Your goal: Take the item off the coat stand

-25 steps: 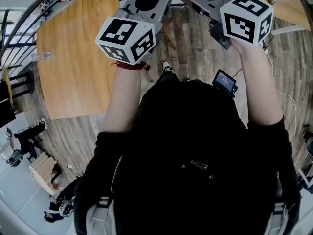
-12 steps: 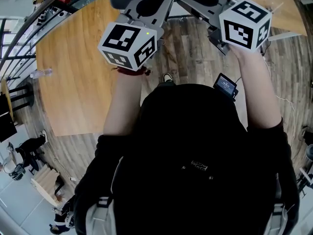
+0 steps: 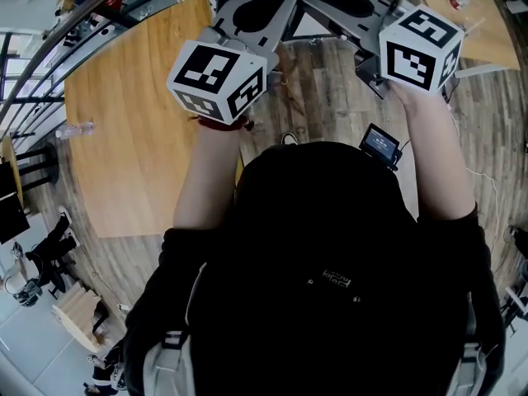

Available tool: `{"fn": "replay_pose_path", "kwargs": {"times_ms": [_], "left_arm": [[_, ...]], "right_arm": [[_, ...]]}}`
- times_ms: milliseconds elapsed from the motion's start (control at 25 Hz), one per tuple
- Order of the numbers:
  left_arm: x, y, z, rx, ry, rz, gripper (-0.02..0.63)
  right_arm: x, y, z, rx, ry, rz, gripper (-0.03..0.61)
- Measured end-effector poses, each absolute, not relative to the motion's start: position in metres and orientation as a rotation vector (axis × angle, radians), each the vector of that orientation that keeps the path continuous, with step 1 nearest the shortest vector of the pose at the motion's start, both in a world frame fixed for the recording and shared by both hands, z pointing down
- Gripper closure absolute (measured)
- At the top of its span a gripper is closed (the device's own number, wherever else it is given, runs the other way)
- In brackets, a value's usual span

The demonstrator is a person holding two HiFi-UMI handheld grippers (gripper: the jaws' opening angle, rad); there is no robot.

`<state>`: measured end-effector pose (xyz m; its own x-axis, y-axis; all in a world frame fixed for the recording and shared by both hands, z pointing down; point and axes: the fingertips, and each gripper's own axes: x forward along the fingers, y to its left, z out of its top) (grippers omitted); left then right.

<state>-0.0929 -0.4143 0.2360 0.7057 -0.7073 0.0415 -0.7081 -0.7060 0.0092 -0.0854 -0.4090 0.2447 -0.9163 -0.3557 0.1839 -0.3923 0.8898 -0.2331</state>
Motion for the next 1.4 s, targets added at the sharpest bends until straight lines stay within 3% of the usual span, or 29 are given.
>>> {"fn": "replay_pose_path", "kwargs": {"times_ms": [440,880,1000,1400], "left_arm": [[-0.136,-0.415,0.224,2.902,-1.186,-0.032,0.617],[-0.149,-0.42,0.212,2.914,-1.222,-0.099,0.617],[-0.165,-0.427,0.218,2.877,-1.266,-0.052,0.501],[-0.184,-0.448,0.246,2.77,-1.323,0.022,0.369]], "right_arm": [[-0.128,-0.409,0.232,0.637,-2.949,0.339,0.562],[-0.098,-0.412,0.215,0.81,-2.954,0.282,0.561],[-0.074,-0.419,0.214,0.935,-2.95,0.304,0.56],[-0.051,-0.44,0.229,1.105,-2.879,0.357,0.344]]}}
